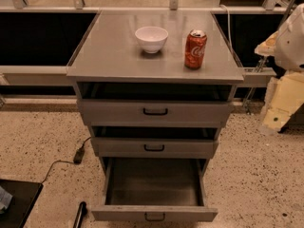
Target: Close bottom drawer
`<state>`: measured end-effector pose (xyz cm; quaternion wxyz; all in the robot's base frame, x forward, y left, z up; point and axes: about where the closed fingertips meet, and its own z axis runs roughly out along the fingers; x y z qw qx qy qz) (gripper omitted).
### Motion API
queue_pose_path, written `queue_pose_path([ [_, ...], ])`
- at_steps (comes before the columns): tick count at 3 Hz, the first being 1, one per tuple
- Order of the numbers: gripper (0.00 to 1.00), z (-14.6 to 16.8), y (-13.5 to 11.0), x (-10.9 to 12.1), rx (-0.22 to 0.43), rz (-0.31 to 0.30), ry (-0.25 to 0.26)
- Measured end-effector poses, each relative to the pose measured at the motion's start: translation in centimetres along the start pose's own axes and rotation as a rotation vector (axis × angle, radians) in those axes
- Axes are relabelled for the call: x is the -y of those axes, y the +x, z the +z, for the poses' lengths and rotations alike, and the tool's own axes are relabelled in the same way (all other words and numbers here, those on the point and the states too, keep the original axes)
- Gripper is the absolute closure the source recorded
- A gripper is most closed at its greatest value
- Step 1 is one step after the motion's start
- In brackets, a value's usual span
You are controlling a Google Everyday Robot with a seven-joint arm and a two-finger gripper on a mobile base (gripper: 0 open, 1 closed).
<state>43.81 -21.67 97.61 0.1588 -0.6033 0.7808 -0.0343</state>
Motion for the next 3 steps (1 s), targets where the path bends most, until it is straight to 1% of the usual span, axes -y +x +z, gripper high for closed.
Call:
queue_pose_path([
  [1, 0.00, 0.0, 0.0, 0.0, 0.000, 0.000, 0.000],
  [2, 0.00, -0.2, 0.2, -0.4, 0.015, 0.000, 0.020],
  [3, 0.00, 1.9, 0.7, -3.2, 0.102, -0.033, 0.020],
])
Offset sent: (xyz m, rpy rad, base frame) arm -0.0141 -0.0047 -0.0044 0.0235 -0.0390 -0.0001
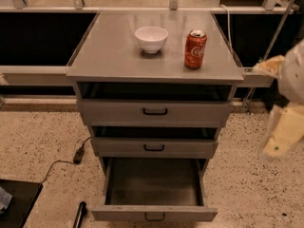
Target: Close bottom drawer
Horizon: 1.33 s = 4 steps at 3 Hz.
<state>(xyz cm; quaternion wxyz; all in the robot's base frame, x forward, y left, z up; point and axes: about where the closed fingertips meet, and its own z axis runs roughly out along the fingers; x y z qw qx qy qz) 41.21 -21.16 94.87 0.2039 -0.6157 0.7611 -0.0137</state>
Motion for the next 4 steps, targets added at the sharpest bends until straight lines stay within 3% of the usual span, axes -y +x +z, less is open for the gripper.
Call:
queue_pose_path([
  [1, 0.00, 7.5, 2.6, -3.9, 0.162, 0.027, -0.071],
  [2, 0.00, 16.9, 5.8, -9.9, 0.366, 0.133, -0.202],
  [3, 0.00, 24.2, 7.3, -13.3, 0.496, 0.204, -0.345],
  [4, 0.00, 27.0, 7.6, -14.6, 0.533, 0.239, -0.407],
])
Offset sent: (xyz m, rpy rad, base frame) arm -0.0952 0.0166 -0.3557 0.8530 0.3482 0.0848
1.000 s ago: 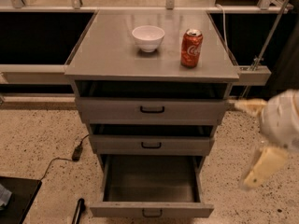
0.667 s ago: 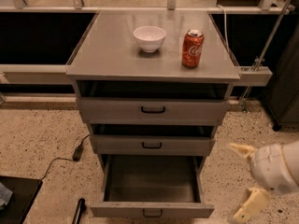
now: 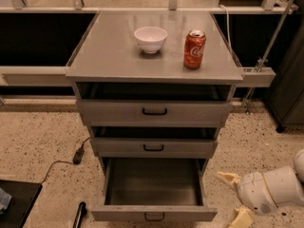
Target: Close bottom drawer
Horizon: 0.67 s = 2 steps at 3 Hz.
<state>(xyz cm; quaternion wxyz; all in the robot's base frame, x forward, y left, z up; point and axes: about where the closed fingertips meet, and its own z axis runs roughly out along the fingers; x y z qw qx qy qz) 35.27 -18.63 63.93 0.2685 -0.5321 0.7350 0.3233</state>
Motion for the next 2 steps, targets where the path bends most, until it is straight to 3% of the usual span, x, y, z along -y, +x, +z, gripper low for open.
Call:
queue_pose_path([
  [1, 0.00, 0.0, 0.0, 0.0, 0.000, 0.000, 0.000],
  [2, 0.00, 3.0, 1.0, -1.4, 0.011, -0.002, -0.011],
])
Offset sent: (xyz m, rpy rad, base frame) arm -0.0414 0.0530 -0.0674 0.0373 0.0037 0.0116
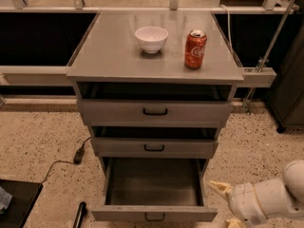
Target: Close bottom drawer
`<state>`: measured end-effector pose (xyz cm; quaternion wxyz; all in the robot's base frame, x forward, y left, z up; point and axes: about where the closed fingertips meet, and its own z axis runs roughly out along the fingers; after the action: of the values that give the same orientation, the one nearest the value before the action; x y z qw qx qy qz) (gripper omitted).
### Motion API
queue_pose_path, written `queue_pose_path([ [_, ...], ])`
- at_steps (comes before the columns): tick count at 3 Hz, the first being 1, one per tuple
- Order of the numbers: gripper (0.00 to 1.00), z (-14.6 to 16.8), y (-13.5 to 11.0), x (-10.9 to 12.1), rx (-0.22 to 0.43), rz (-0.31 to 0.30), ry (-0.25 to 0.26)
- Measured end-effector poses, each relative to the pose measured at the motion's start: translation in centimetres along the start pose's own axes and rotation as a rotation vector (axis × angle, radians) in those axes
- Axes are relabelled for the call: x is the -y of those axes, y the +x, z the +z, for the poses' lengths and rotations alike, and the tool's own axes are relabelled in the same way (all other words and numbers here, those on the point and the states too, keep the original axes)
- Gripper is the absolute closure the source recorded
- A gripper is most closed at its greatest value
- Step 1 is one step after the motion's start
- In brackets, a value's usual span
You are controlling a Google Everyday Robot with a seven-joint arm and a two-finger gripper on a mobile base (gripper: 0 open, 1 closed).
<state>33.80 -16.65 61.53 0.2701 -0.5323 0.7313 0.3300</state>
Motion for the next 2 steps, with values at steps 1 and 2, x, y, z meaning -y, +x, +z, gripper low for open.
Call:
queue_pose_path([
  [1, 0.00, 7.2, 0.9, -2.2, 0.007, 0.001, -0.051],
  [2, 0.00, 15.5, 1.2, -3.9, -0.023, -0.007, -0.127],
])
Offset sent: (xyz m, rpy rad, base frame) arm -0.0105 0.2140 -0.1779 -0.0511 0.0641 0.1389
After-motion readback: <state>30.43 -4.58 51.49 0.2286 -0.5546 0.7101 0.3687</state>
